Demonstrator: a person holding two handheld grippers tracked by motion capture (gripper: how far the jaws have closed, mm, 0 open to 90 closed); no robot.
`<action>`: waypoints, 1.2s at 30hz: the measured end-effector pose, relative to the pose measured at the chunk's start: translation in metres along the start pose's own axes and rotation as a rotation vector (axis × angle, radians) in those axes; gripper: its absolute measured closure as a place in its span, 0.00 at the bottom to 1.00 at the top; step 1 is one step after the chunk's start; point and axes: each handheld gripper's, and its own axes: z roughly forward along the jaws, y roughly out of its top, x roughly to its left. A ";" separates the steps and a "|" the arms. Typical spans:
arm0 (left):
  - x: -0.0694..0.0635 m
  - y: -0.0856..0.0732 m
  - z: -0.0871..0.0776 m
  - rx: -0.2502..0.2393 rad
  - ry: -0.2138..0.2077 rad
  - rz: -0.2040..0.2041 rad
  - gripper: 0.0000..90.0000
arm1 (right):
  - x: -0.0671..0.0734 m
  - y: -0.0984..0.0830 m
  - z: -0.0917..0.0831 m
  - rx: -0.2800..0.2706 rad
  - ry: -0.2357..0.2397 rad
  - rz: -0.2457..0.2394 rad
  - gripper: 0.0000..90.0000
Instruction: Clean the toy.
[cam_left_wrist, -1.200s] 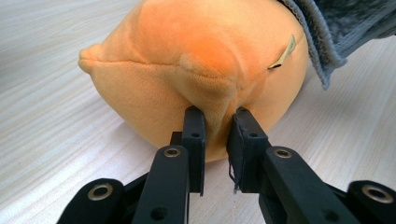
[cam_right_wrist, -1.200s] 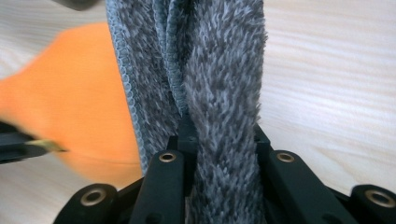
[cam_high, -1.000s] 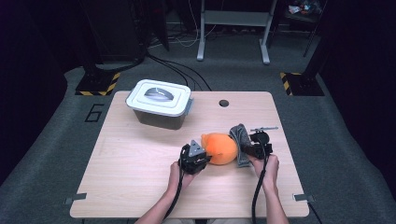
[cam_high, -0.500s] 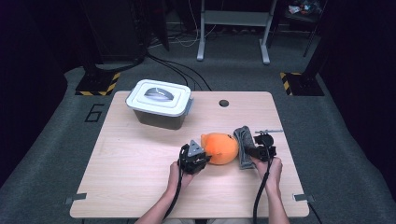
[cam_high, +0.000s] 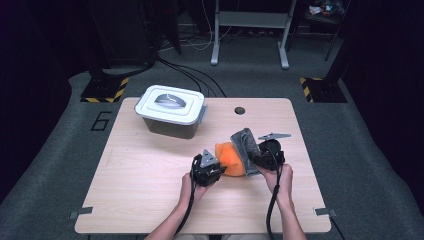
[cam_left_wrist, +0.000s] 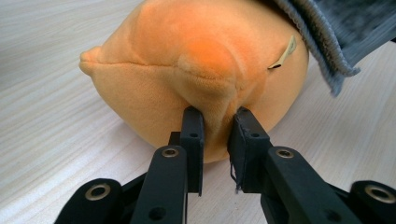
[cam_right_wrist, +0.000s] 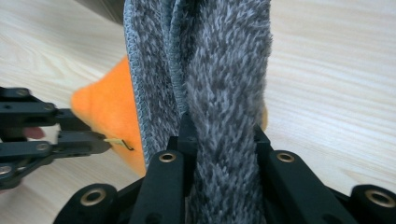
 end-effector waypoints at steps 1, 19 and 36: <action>0.000 0.000 0.000 0.000 0.000 0.000 0.83 | 0.000 0.000 0.000 0.000 0.000 0.000 0.83; -0.002 -0.001 0.003 0.013 0.023 0.048 0.43 | -0.009 0.006 0.011 0.004 -0.008 0.033 0.83; -0.005 -0.001 0.018 0.035 0.075 0.097 0.53 | -0.012 0.007 0.014 0.005 -0.009 0.033 0.83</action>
